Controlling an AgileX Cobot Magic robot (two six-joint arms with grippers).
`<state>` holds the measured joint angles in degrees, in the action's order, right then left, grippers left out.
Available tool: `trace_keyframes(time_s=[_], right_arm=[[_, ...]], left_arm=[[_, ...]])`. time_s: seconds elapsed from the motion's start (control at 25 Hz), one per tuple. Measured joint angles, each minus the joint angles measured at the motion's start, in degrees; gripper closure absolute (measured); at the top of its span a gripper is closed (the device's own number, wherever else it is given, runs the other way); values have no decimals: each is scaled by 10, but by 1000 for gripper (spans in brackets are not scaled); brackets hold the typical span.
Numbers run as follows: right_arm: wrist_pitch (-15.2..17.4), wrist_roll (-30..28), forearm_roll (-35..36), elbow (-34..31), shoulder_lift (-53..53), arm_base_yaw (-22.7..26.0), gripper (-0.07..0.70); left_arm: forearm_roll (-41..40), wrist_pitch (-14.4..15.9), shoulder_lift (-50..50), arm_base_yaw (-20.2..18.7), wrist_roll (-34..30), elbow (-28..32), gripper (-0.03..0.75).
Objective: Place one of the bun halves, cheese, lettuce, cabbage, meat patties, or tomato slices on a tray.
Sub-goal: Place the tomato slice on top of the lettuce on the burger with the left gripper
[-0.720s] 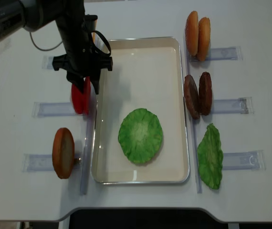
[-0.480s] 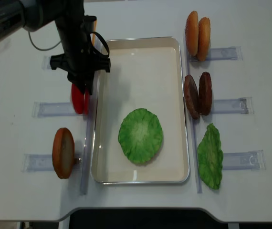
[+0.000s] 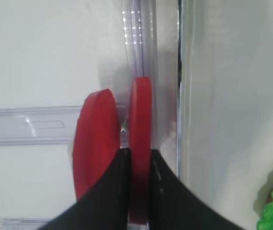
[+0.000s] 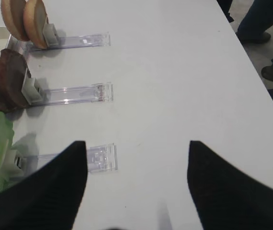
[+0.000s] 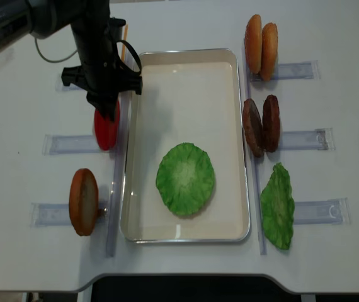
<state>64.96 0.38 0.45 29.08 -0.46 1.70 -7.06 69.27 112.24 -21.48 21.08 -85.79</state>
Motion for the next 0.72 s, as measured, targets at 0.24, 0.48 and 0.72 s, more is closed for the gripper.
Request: trace_keyframes(time_s=[0.24, 0.48, 0.72], right_arm=[[0, 0, 0, 0, 0, 0, 197], [0, 0, 0, 0, 0, 0, 197], [0, 0, 0, 0, 0, 0, 197]], left_arm=[[26, 3, -21, 0, -4, -28, 659], [78, 3, -51, 0, -12, -30, 659], [122, 5, -114, 0, -31, -11, 659]])
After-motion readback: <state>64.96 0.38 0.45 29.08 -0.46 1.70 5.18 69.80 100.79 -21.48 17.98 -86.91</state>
